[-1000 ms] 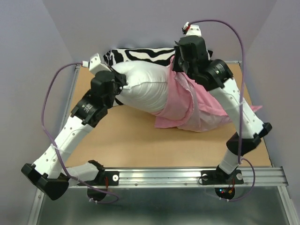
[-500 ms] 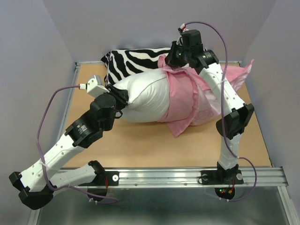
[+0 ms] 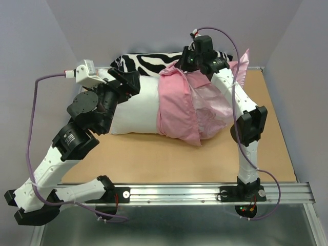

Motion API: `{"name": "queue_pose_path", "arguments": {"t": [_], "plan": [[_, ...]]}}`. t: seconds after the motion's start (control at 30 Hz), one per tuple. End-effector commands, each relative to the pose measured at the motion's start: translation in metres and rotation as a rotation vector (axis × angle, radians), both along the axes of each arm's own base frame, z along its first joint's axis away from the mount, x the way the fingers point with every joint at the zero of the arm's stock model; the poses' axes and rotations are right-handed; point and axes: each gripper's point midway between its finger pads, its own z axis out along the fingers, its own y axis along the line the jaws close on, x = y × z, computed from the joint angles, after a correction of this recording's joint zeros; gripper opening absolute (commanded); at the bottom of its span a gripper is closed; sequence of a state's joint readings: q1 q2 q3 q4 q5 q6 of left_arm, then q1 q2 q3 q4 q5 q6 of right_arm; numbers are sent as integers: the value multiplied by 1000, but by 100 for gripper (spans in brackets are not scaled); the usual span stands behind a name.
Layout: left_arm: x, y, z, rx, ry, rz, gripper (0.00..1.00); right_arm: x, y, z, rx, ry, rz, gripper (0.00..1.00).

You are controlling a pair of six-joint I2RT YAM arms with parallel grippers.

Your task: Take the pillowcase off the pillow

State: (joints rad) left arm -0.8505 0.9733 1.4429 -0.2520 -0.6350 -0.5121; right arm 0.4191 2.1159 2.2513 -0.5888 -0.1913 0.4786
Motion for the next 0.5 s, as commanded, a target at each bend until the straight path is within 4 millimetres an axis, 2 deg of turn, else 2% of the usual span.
{"name": "queue_pose_path", "arguments": {"t": [0.0, 0.03, 0.07, 0.1, 0.13, 0.17, 0.2, 0.23, 0.27, 0.3, 0.33, 0.37, 0.4, 0.47], "plan": [[15, -32, -78, 88, 189, -37, 95, 11, -1, 55, 66, -144, -10, 1], [15, -34, -93, 57, 223, -35, 95, 10, -2, 55, 65, -144, -10, 1], [13, -41, -132, 39, 297, -44, 95, 9, -1, 53, 66, -139, -4, 1], [13, -41, -146, 19, 316, -40, 95, 9, -1, 53, 63, -139, -5, 1], [8, -46, -147, -33, 306, -80, 95, 7, -2, 52, 60, -136, -1, 1], [5, -47, -177, -24, 346, -84, 95, 4, -2, 50, 55, -133, 4, 1], [1, -50, -185, -69, 364, -104, 96, 2, -2, 52, 54, -137, 10, 3], [-2, -51, -180, -120, 337, -123, 96, 0, -3, 52, 44, -141, 14, 6], [-4, -50, -201, -123, 365, -120, 97, -5, -4, 57, 41, -150, 18, 10], [-7, -51, -206, -142, 363, -134, 98, -7, -4, 59, 35, -157, 23, 16], [-8, -52, -194, -212, 315, -154, 99, -10, -5, 62, 24, -170, 27, 29], [-10, -51, -212, -211, 326, -156, 99, -14, -6, 66, 18, -179, 32, 36], [-10, -52, -201, -256, 276, -171, 99, -22, -8, 72, 13, -190, 32, 48], [-8, -51, -208, -264, 264, -160, 99, -30, -11, 75, -10, -203, 37, 57]]}}
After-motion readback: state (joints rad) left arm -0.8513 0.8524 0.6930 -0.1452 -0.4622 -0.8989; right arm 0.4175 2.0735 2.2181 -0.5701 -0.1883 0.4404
